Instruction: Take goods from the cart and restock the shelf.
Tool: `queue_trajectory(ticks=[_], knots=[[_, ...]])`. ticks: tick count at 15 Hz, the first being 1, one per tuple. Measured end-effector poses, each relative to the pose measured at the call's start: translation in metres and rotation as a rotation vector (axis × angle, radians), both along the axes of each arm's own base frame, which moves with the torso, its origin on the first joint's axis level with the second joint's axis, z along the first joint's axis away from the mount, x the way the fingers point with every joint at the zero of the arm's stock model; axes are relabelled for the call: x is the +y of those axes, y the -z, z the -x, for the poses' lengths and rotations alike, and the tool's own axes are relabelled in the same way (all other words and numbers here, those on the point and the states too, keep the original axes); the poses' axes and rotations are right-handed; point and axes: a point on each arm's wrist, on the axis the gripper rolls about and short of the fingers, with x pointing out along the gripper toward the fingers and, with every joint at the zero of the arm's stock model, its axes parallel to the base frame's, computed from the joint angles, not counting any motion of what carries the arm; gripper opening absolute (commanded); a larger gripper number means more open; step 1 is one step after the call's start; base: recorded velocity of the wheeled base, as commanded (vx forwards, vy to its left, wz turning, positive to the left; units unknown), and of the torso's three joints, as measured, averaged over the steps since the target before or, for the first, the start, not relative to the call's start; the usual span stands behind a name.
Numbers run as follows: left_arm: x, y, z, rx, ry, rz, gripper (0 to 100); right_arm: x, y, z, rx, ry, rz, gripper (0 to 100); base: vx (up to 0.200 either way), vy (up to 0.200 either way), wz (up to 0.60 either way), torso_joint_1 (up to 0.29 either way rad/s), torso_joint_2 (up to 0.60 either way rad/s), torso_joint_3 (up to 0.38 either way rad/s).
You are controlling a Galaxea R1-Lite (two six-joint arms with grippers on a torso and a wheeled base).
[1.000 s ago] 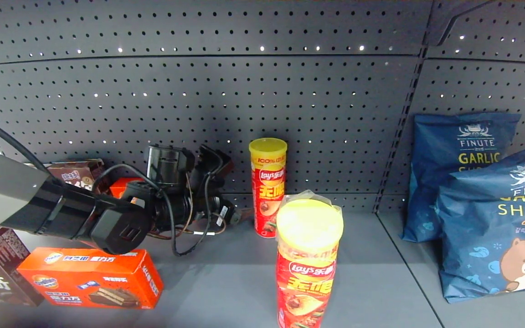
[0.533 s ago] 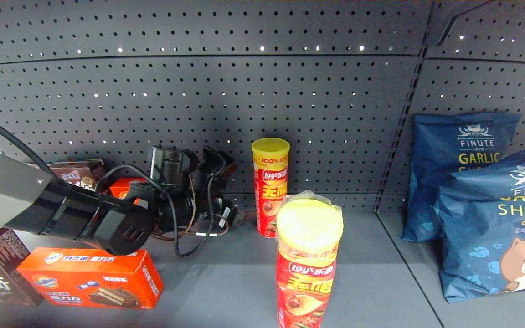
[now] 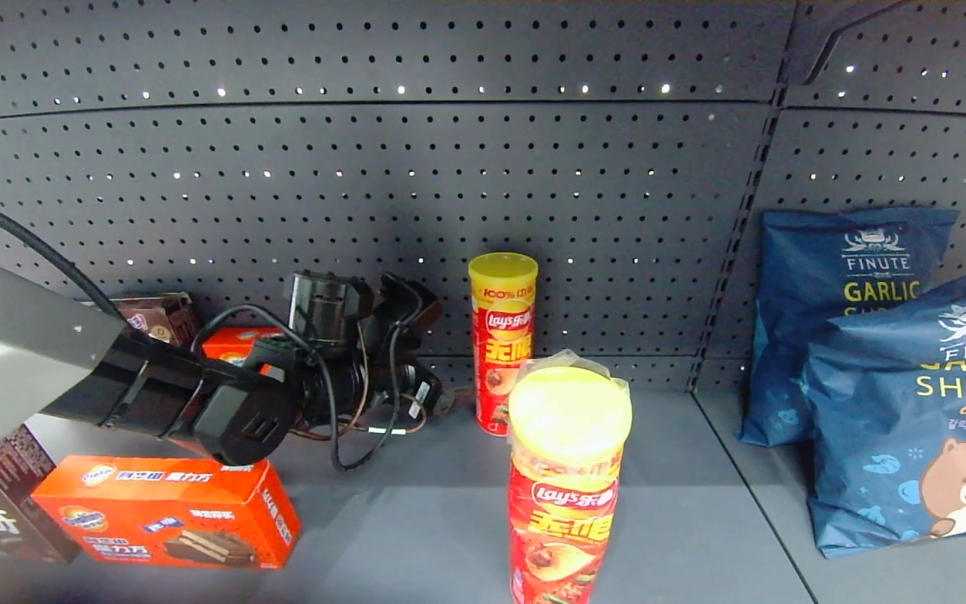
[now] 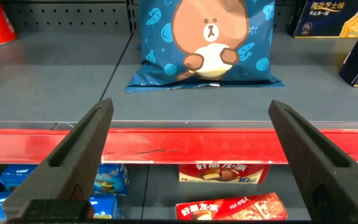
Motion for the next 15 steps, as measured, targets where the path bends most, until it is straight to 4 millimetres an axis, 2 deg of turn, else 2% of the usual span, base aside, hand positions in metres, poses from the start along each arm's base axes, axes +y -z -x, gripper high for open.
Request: queue_trajectory(ticks=[7,15], knots=[[-0.013,0.006,-0.002,0.006,0.023,-0.005,100,0.000,0.000,0.000,0.000,0.000,0.000,100,0.000,0.000,0.00,0.000,0.00,0.000],[-0.017,0.010,-0.004,0.012,0.023,-0.008,100,0.000,0.000,0.000,0.000,0.000,0.000,100,0.000,0.000,0.00,0.000,0.00,0.000]])
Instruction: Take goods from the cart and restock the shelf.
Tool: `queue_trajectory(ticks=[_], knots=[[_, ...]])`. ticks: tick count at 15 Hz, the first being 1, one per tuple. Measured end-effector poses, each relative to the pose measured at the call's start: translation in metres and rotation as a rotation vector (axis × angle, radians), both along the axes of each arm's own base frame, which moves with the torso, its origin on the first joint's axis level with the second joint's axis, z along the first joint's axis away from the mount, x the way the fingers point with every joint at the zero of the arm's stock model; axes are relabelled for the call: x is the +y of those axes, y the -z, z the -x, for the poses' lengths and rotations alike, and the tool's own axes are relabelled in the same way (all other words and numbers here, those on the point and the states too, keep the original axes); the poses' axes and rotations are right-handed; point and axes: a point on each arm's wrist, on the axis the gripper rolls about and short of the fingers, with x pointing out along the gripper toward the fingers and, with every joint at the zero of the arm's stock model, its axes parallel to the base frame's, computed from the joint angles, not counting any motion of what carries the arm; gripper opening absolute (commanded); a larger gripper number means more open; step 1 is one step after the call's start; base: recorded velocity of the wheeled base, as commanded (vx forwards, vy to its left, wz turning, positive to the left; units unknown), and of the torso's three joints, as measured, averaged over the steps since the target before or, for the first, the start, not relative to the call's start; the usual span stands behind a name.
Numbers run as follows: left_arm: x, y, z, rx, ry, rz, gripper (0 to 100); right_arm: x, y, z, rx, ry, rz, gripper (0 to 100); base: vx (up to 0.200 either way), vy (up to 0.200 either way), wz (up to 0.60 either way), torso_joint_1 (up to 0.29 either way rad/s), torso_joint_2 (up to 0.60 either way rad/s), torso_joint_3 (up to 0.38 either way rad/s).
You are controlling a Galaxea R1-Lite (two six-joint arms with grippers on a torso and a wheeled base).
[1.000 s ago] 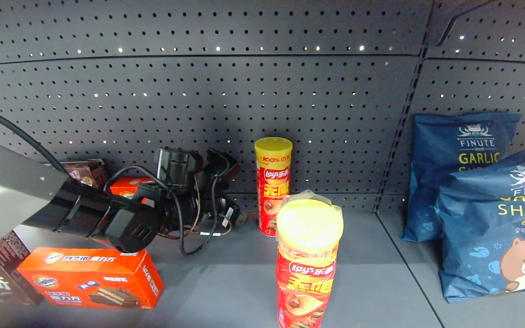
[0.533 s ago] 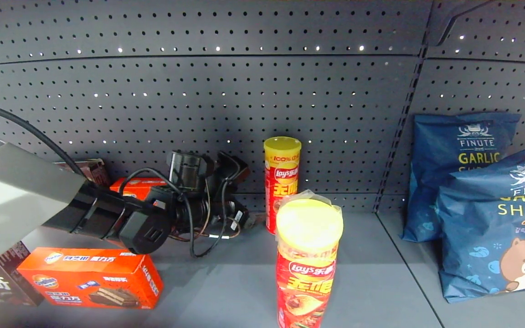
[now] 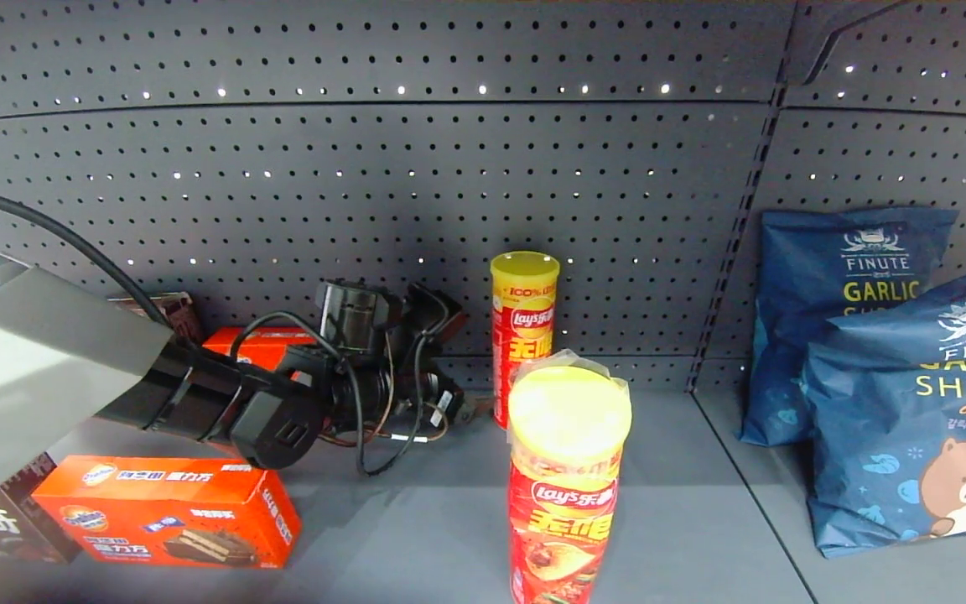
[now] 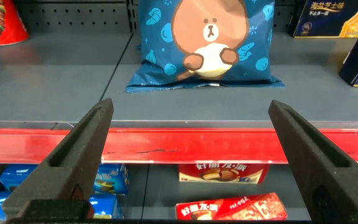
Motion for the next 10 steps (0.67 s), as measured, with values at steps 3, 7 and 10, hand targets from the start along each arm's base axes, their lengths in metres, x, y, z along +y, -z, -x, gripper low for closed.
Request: queue_trajectory(ticks=[3,7,10], knots=[[0.007,-0.018,0.005,-0.042,-0.016,0.017,100,0.000,0.000,0.000,0.000,0.000,0.000,100,0.000,0.000,0.00,0.000,0.00,0.000],[0.038,-0.061,0.045,-0.100,-0.069,0.082,100,0.000,0.000,0.000,0.000,0.000,0.000,100,0.000,0.000,0.00,0.000,0.00,0.000],[0.065,-0.082,0.092,-0.140,-0.098,0.106,100,0.000,0.000,0.000,0.000,0.000,0.000,100,0.000,0.000,0.00,0.000,0.00,0.000]])
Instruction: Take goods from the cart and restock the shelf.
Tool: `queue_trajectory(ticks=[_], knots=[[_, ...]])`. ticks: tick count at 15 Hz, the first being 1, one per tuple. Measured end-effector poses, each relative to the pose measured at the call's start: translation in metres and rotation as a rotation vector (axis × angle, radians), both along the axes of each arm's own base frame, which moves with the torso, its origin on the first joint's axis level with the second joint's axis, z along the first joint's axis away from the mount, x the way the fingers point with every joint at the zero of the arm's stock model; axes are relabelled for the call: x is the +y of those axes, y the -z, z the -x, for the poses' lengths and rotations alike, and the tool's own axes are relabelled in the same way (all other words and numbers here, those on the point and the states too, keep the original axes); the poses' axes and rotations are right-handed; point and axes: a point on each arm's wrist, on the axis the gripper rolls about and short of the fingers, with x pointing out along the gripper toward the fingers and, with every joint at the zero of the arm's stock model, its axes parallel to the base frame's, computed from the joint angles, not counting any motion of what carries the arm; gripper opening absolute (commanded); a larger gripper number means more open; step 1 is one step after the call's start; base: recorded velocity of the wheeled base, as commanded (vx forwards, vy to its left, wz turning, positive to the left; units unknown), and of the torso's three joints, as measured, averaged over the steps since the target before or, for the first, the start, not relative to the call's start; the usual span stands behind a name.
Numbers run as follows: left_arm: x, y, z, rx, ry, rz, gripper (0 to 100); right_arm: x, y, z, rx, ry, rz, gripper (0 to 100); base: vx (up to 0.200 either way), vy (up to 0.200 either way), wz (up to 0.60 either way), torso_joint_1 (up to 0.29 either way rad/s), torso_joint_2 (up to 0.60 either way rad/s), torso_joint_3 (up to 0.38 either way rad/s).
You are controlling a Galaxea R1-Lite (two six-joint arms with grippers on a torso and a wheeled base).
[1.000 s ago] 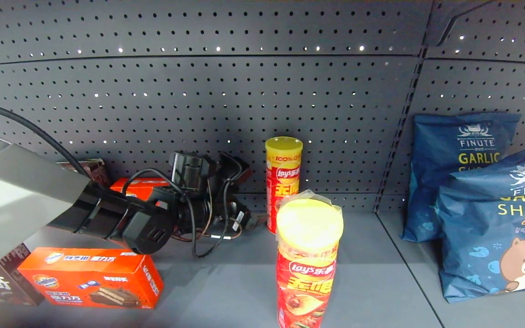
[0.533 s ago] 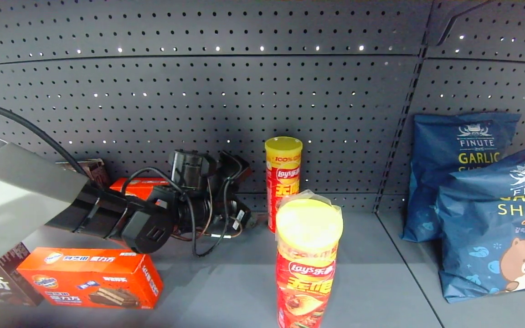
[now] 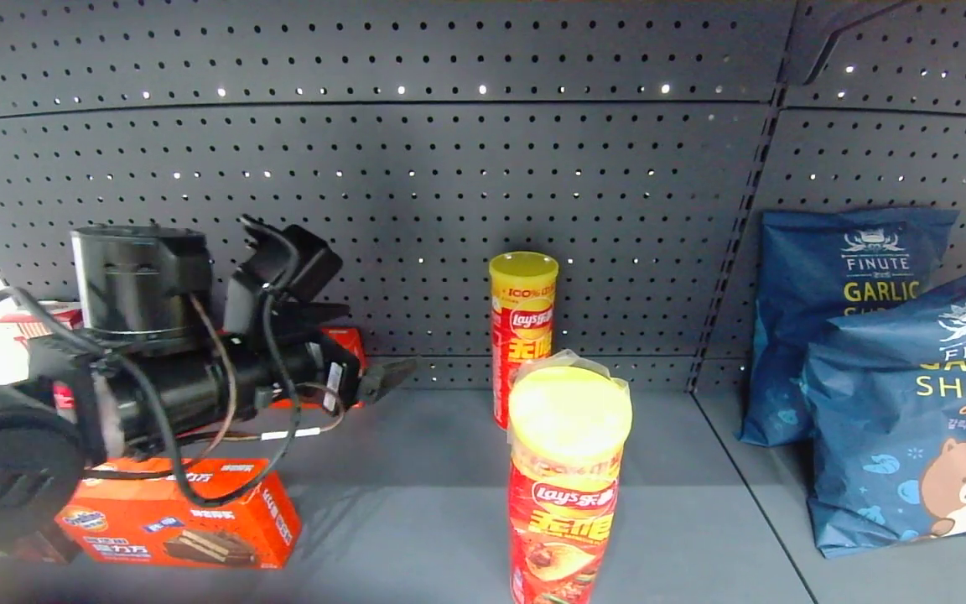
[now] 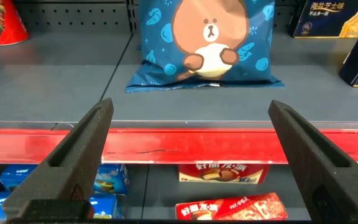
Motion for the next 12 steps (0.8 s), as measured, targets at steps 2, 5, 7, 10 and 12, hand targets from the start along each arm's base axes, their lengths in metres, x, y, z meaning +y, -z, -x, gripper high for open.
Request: queue_trajectory(ticks=[2,5,7,10,12], knots=[[0.014,-0.008,0.032,-0.031,-0.016,0.009,100,0.000,0.000,0.000,0.000,0.000,0.000,100,0.000,0.000,0.00,0.000,0.00,0.000],[0.031,-0.012,0.072,-0.074,-0.074,0.008,100,0.001,0.000,0.000,0.000,-0.031,0.003,100,0.000,0.000,0.00,0.000,0.00,0.000],[0.043,-0.009,0.106,-0.086,-0.099,0.006,100,0.001,0.000,0.000,0.001,-0.043,0.006,100,0.000,0.000,0.00,0.000,0.00,0.000],[0.058,0.006,0.148,-0.035,-0.115,-0.014,100,0.001,-0.021,0.002,-0.038,-0.052,-0.019,100,0.000,0.000,0.00,0.000,0.00,0.000],[0.063,0.003,0.160,-0.069,-0.121,0.016,100,0.001,-0.075,0.003,-0.097,-0.094,-0.022,100,0.000,0.000,0.00,0.000,0.00,0.000]])
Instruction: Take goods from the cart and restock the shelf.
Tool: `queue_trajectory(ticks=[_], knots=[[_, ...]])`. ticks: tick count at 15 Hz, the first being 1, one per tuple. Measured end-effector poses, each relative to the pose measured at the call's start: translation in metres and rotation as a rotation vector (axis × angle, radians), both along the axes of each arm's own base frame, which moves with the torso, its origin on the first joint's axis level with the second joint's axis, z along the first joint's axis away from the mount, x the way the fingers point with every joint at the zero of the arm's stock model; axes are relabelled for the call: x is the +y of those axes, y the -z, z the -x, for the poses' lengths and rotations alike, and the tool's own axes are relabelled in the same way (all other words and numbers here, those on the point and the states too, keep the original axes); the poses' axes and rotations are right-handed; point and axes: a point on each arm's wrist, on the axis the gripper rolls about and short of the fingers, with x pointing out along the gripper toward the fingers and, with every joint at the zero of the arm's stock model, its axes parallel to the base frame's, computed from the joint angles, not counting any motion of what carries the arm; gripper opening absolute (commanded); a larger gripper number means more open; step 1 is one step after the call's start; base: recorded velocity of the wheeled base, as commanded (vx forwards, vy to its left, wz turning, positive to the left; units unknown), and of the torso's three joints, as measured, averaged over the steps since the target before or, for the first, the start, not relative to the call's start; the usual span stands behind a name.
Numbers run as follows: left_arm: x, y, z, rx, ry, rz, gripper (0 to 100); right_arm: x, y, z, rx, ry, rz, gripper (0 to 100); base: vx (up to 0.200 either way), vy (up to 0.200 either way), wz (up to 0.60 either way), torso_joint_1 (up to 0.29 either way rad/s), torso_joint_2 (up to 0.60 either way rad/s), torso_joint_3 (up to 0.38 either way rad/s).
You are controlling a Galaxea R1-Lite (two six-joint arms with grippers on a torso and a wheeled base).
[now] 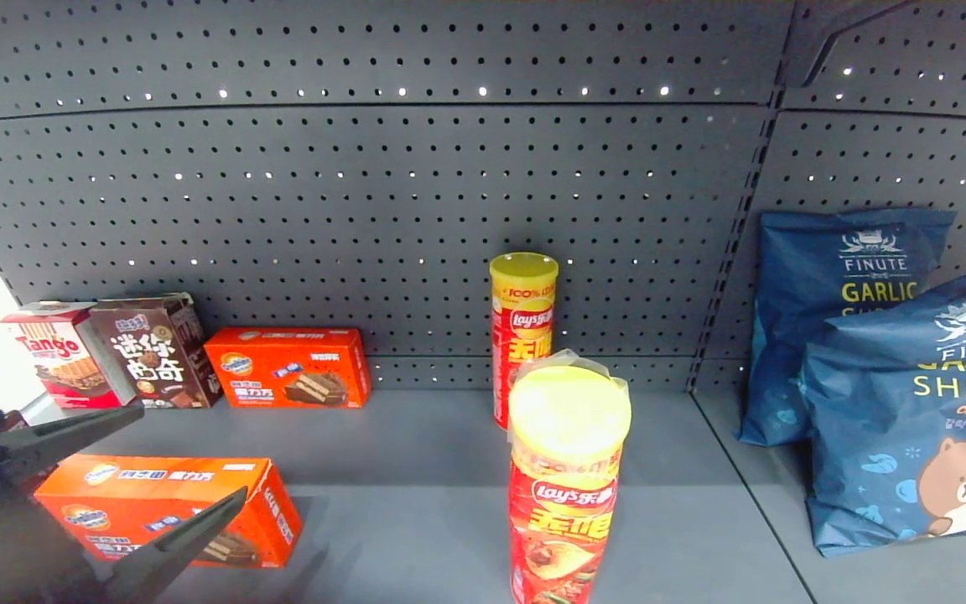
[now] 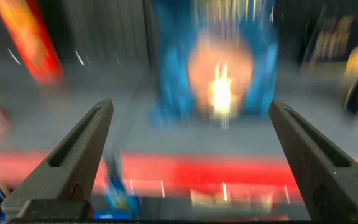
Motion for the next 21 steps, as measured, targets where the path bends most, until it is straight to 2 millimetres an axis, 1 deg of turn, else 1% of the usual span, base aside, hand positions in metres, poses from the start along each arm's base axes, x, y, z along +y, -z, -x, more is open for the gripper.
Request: queue_trajectory(ticks=[1,2,3,4,6,8,9,12,16,21], knots=[[0.001,-0.001,0.003,-0.008,-0.003,0.022,100,0.001,-0.024,-0.005,0.010,-0.042,0.018,100,0.000,0.000,0.00,0.000,0.00,0.000],[0.002,-0.002,0.005,-0.014,-0.004,0.030,100,0.002,-0.043,-0.016,0.048,-0.110,0.041,100,0.000,0.000,0.00,0.000,0.00,0.000],[0.002,-0.003,0.006,-0.021,-0.004,0.032,100,0.003,-0.055,-0.029,0.095,-0.182,0.059,100,0.000,0.000,0.00,0.000,0.00,0.000],[0.002,-0.006,0.006,-0.029,-0.004,0.034,100,0.007,-0.064,-0.045,0.146,-0.248,0.078,100,0.000,0.000,0.00,0.000,0.00,0.000],[0.002,-0.008,0.006,-0.033,-0.005,0.034,100,0.019,-0.071,-0.080,0.244,-0.368,0.115,100,0.000,0.000,0.00,0.000,0.00,0.000],[0.002,-0.008,0.005,-0.034,-0.008,0.035,100,0.040,-0.069,-0.114,0.318,-0.442,0.151,100,0.000,0.000,0.00,0.000,0.00,0.000],[0.002,-0.009,0.005,-0.033,-0.011,0.034,100,0.054,-0.065,-0.129,0.351,-0.483,0.171,100,0.000,0.000,0.00,0.000,0.00,0.000],[0.002,-0.010,0.001,-0.031,-0.019,0.033,100,0.092,-0.044,-0.160,0.471,-0.583,0.237,100,0.000,0.000,0.00,0.000,0.00,0.000],[0.002,-0.010,-0.001,-0.027,-0.020,0.032,100,0.126,-0.030,-0.183,0.555,-0.646,0.269,100,0.000,0.000,0.00,0.000,0.00,0.000],[0.003,-0.009,-0.002,-0.023,-0.033,0.031,100,0.147,-0.018,-0.193,0.597,-0.688,0.299,100,0.000,0.000,0.00,0.000,0.00,0.000]])
